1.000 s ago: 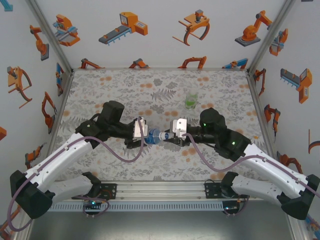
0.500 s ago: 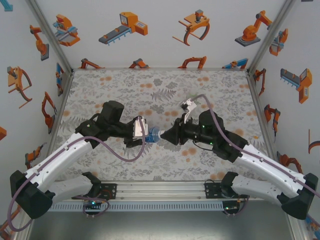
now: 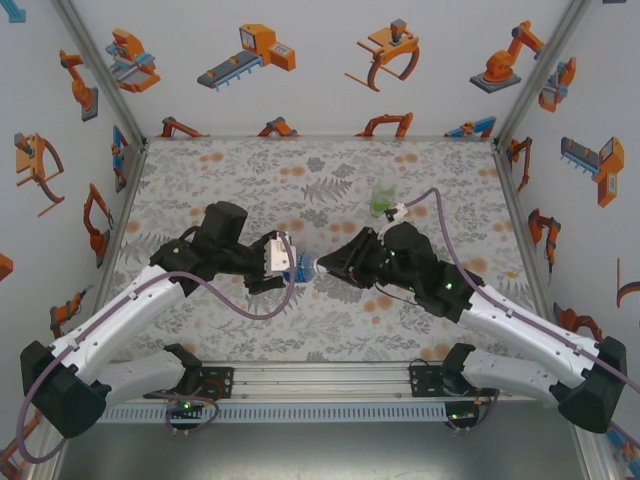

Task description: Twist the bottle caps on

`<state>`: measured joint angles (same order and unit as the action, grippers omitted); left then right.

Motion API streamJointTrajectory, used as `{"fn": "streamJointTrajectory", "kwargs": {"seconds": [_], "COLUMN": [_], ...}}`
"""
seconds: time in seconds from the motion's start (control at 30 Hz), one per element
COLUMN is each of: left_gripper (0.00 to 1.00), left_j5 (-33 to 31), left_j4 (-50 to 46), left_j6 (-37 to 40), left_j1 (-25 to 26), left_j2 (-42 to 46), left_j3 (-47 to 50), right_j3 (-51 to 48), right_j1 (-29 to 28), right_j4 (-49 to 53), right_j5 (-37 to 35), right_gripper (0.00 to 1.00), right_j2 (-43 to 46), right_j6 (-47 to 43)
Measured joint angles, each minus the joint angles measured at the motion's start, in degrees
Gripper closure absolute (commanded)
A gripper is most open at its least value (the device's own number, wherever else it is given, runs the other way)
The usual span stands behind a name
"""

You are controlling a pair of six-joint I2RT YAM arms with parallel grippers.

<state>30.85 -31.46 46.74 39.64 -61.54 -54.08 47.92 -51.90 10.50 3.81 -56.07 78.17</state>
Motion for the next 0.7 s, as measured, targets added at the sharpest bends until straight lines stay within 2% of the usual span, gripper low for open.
{"fn": "streamJointTrajectory", "kwargs": {"seconds": [0.07, 0.13, 0.3, 0.5, 0.7], "left_gripper": [1.00, 1.00, 1.00, 1.00, 1.00], "left_j5": [0.3, 1.6, 3.7, 4.1, 4.2], "left_j4": [0.8, 1.3, 1.3, 1.3, 1.3], "left_j6": [0.0, 0.0, 0.0, 0.0, 0.0], "left_j1": [0.0, 0.3, 0.9, 0.9, 0.9], "left_j2": [0.0, 0.0, 0.0, 0.0, 0.0], "left_j3": [0.0, 0.0, 0.0, 0.0, 0.0], "right_j3": [1.1, 2.5, 6.5, 9.7, 11.1], "right_j1": [0.0, 0.0, 0.3, 0.4, 0.4], "right_j4": [1.3, 2.7, 4.2, 3.2, 2.9], "right_j5": [-0.5, -1.8, -5.0, -2.2, 11.3], "right_gripper": [0.58, 0.51, 0.49, 0.50, 0.50], "right_j2": [0.1, 0.4, 2.8, 4.8, 3.6], "right_j6": [-1.7, -5.1, -17.0, -43.9, -74.7]}}
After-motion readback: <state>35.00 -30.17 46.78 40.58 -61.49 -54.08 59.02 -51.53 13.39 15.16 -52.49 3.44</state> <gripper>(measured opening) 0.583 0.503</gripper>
